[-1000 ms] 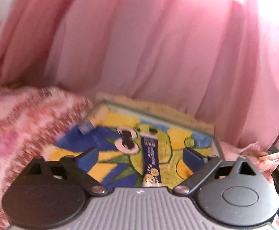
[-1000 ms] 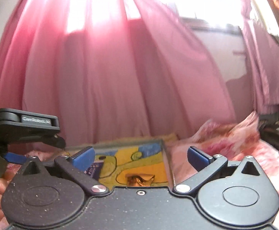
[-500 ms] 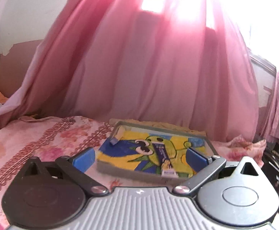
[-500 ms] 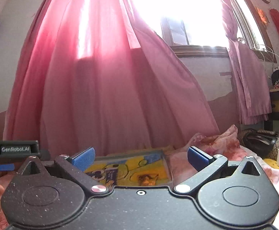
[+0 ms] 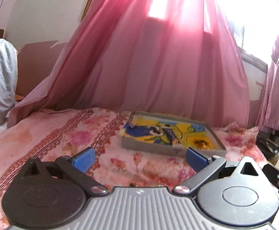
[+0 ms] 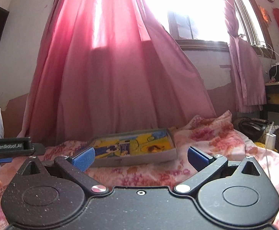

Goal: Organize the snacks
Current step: 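Lift both open tools away from the tray back over the snacks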

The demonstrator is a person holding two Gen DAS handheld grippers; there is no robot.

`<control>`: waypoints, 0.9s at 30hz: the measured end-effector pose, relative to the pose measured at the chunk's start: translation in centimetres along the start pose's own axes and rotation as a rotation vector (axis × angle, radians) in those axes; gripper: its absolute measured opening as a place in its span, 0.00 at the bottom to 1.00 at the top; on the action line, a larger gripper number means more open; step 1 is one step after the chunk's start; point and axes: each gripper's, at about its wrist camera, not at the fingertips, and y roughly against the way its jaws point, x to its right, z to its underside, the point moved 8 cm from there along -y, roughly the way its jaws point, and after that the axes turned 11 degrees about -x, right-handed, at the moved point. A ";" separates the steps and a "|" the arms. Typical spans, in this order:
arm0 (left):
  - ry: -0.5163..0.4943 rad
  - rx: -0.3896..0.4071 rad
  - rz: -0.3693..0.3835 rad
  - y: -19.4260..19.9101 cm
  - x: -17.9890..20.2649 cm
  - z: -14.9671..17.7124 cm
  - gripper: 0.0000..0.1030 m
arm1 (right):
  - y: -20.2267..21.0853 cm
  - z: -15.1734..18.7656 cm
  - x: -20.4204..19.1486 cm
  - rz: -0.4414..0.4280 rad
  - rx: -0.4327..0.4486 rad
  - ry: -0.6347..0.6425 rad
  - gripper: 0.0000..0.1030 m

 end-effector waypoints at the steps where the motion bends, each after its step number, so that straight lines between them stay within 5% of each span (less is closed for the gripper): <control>1: -0.008 -0.008 0.000 0.3 -0.3 0.4 1.00 | 0.4 0.3 -0.1 0.006 -0.011 -0.001 0.99; 16: -0.026 -0.215 -0.105 2.7 -5.8 7.3 1.00 | 3.0 5.6 -3.9 -0.026 -0.202 0.074 0.99; 27: -0.054 -0.312 -0.104 3.0 -6.6 9.1 1.00 | 2.1 8.2 -6.5 -0.080 -0.345 0.135 0.99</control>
